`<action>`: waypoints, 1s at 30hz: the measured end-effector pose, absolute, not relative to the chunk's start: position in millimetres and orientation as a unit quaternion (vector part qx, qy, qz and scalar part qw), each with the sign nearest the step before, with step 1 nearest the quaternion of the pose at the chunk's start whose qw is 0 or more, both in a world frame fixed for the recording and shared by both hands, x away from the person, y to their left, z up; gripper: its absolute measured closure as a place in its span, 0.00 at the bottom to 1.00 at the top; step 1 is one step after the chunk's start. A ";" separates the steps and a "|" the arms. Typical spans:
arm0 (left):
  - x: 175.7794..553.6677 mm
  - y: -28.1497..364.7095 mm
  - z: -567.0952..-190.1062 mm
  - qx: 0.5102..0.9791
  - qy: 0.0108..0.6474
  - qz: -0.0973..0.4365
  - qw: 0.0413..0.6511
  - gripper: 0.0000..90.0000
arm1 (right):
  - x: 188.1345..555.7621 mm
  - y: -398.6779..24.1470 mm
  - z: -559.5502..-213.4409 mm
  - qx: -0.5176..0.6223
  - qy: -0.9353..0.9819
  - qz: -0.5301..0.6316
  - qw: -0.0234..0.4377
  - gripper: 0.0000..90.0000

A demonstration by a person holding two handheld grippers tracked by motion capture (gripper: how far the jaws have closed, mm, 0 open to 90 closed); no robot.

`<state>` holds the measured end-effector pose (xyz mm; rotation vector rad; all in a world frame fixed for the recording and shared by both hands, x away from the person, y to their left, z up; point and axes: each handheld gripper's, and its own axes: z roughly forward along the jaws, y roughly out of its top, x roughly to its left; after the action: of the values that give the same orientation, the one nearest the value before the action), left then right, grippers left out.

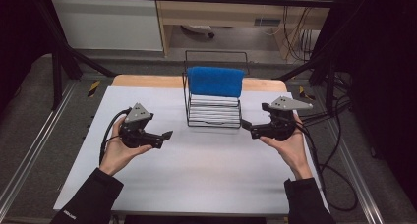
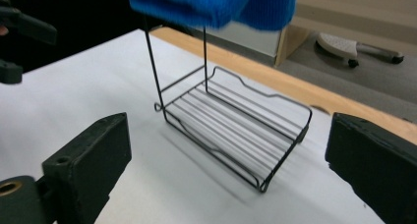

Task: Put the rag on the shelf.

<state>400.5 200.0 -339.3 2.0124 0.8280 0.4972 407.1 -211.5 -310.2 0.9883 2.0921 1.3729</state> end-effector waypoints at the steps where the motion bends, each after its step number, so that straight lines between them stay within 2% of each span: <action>1: 398.5 203.0 -342.4 0.809 0.336 0.200 0.439 0.09 | 405.4 -212.6 -313.9 0.359 0.759 0.495 0.222 0.04; 14: 380.5 237.6 -396.1 0.803 0.369 0.174 0.435 0.08 | 388.3 -233.7 -382.2 0.392 0.771 0.474 0.168 0.01; 30: 363.1 267.1 -432.9 0.810 0.374 0.171 0.418 0.10 | 364.0 -265.3 -431.4 0.399 0.783 0.458 0.132 0.01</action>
<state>363.1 267.1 -432.9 2.0326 0.9382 0.4287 364.0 -265.3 -431.4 1.1572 2.2738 1.3295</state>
